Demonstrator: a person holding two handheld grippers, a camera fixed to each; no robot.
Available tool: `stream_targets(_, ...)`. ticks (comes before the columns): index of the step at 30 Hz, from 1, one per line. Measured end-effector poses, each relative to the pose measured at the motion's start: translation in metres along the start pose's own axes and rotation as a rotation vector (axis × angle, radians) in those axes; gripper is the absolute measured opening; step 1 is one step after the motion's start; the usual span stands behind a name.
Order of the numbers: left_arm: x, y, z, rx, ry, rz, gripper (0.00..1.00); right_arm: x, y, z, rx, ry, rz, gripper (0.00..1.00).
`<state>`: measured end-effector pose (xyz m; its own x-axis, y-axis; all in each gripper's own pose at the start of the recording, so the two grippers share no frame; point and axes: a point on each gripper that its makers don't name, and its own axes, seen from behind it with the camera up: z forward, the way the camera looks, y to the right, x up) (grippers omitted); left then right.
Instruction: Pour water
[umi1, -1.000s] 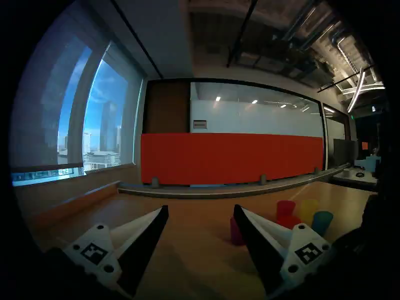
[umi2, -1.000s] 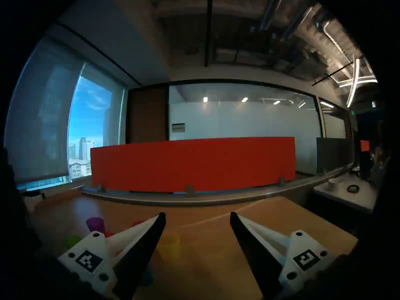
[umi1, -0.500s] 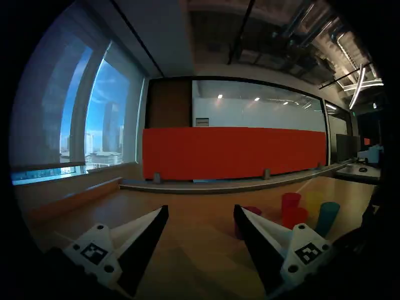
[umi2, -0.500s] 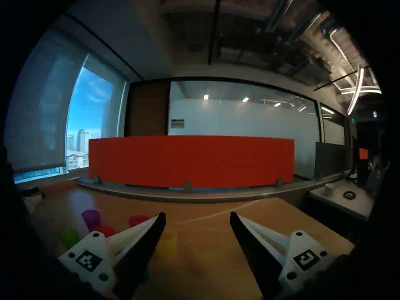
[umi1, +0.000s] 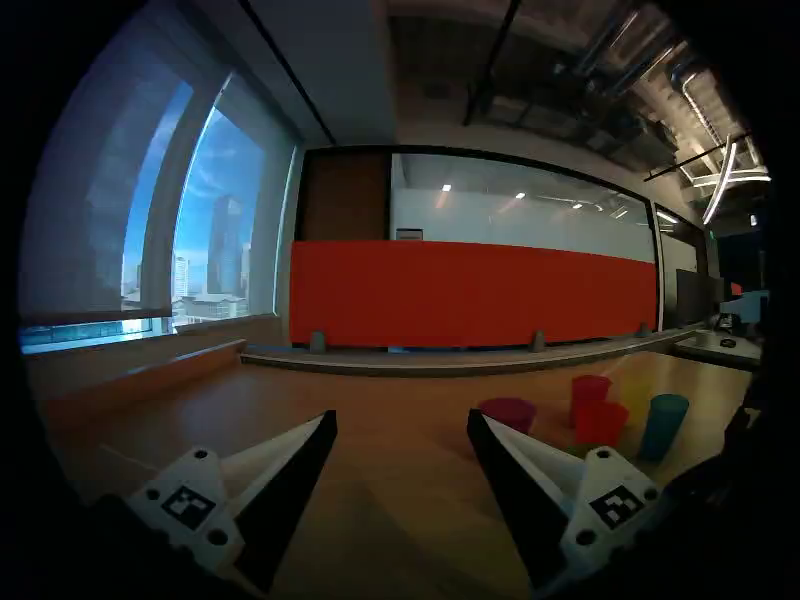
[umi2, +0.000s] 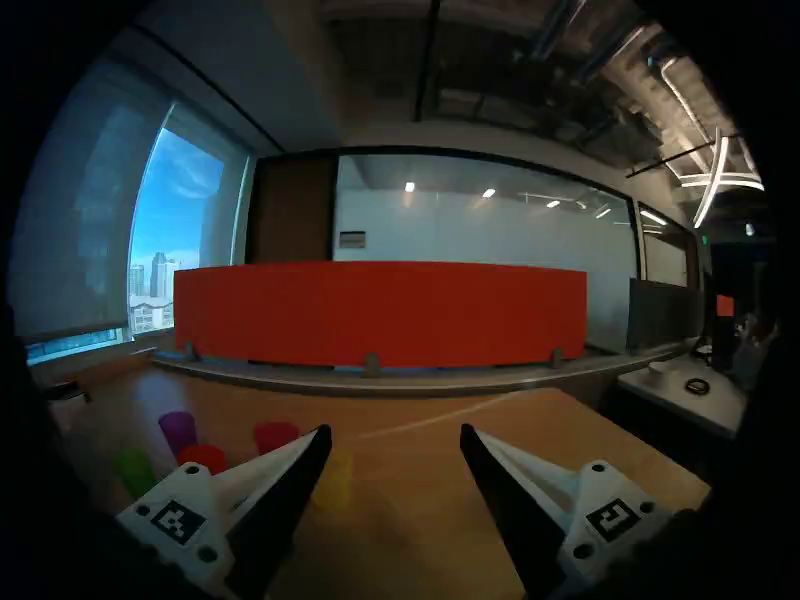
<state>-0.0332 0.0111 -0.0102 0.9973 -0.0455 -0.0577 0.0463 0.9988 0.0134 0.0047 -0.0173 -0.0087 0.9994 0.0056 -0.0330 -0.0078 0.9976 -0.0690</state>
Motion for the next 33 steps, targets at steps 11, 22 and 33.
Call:
stream_targets(11, -0.0072, 0.0002, 0.0018, 0.001, -0.012, 0.012, 0.97, -0.0001, -0.0019, 0.0014, 0.002, -0.001, -0.005, 0.99)
stream_targets(22, -0.0084, 0.0006, 0.0036, 0.003, -0.018, 0.026, 0.97, -0.0032, 0.0027, 0.0012, -0.001, -0.003, 0.001, 1.00)
stream_targets(33, -0.0091, 0.0016, 0.0036, 0.002, -0.018, 0.030, 0.97, -0.0023, -0.0014, 0.0013, 0.008, -0.003, -0.005, 0.99)
